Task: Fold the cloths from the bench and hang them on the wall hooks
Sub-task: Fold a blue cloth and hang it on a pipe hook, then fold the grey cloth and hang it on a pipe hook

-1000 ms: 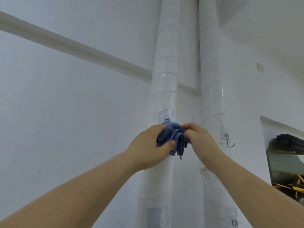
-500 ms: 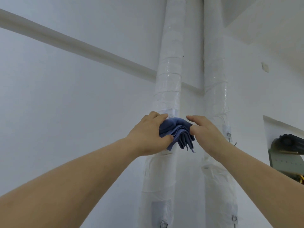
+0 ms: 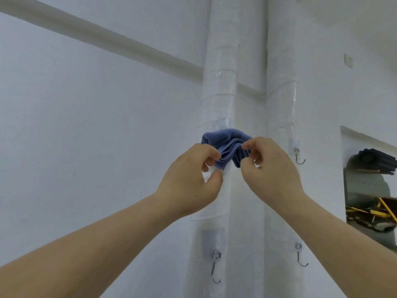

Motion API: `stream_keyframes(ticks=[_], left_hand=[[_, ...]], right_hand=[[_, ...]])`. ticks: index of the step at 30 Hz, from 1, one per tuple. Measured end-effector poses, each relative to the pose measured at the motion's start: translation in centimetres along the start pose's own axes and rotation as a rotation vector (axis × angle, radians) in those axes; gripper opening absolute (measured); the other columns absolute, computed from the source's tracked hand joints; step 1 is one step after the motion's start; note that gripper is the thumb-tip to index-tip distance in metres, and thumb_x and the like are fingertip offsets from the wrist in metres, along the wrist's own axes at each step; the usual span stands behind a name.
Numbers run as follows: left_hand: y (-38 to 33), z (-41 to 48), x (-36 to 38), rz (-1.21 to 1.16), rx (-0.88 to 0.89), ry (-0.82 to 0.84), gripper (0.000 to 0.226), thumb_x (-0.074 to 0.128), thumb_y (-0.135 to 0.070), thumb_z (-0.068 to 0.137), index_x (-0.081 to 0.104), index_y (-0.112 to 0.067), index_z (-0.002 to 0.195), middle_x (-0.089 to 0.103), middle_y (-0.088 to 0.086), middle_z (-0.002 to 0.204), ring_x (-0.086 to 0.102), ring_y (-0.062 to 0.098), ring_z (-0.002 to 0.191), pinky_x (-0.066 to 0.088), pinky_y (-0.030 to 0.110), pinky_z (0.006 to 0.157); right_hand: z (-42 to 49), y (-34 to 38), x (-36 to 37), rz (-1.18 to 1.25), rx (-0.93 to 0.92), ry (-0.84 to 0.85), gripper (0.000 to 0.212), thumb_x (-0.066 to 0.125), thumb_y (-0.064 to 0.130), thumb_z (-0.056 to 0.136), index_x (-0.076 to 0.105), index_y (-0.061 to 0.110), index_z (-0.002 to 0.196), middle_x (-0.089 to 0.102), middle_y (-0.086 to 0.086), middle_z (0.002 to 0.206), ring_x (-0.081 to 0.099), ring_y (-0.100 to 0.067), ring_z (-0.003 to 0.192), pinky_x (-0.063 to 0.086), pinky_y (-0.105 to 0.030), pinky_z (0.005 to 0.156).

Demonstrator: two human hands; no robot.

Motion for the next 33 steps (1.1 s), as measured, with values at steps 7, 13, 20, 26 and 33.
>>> stream_keyframes(ticks=[7, 13, 20, 26, 33], left_hand=[[-1.5, -12.4, 2.2, -0.339, -0.176, 0.351, 0.014, 0.068, -0.023, 0.092, 0.069, -0.029, 0.105, 0.069, -0.007, 0.082, 0.065, 0.011, 0.066, 0.057, 0.025, 0.067], [-5.1, -30.0, 5.0, -0.525, -0.253, 0.802, 0.007, 0.067, -0.027, 0.093, 0.073, -0.03, 0.094, 0.069, -0.021, 0.076, 0.062, 0.005, 0.06, 0.051, 0.015, 0.063], [-18.4, -51.7, 3.0, -0.747, -0.268, 1.289, 0.009, 0.067, -0.021, 0.094, 0.073, -0.026, 0.097, 0.067, -0.013, 0.078, 0.058, 0.004, 0.063, 0.043, 0.007, 0.063], [-31.4, -63.4, -2.9, -0.885, -0.236, 1.565, 0.012, 0.061, -0.021, 0.095, 0.072, -0.026, 0.098, 0.074, -0.005, 0.086, 0.067, 0.013, 0.07, 0.057, 0.027, 0.071], [-46.1, -74.3, -9.0, -0.94, -0.355, 1.689, 0.03, 0.065, -0.013, 0.095, 0.066, -0.021, 0.123, 0.068, -0.011, 0.086, 0.061, -0.001, 0.063, 0.049, 0.01, 0.068]], right_hand=[[-15.2, -0.3, -0.2, 0.037, 0.328, 0.267, 0.018, 0.055, 0.025, 0.09, 0.066, 0.03, 0.103, 0.065, 0.014, 0.084, 0.062, -0.007, 0.074, 0.052, -0.03, 0.071], [-37.4, -1.0, -5.1, -0.2, 0.77, 0.718, 0.018, 0.054, 0.041, 0.095, 0.07, 0.034, 0.092, 0.07, 0.018, 0.083, 0.065, 0.001, 0.075, 0.052, -0.024, 0.07], [-58.9, 8.4, -21.8, -0.352, 1.309, 0.7, 0.022, 0.053, 0.04, 0.094, 0.068, 0.027, 0.083, 0.071, 0.003, 0.081, 0.069, -0.014, 0.077, 0.06, -0.042, 0.078], [-70.6, 18.7, -35.5, -0.439, 1.577, 0.451, 0.027, 0.053, 0.032, 0.092, 0.062, 0.01, 0.079, 0.066, -0.013, 0.076, 0.06, -0.022, 0.065, 0.056, -0.045, 0.069], [-78.7, 28.6, -49.7, -0.502, 1.706, 0.212, 0.032, 0.051, 0.03, 0.089, 0.059, 0.002, 0.079, 0.065, -0.018, 0.076, 0.063, -0.033, 0.07, 0.056, -0.046, 0.07]])
Point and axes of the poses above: each hand's wrist, its own z-axis towards the middle knuckle, its own x-axis out of the palm, y = z × x, the point moved 2 cm from there along z, towards the middle knuckle
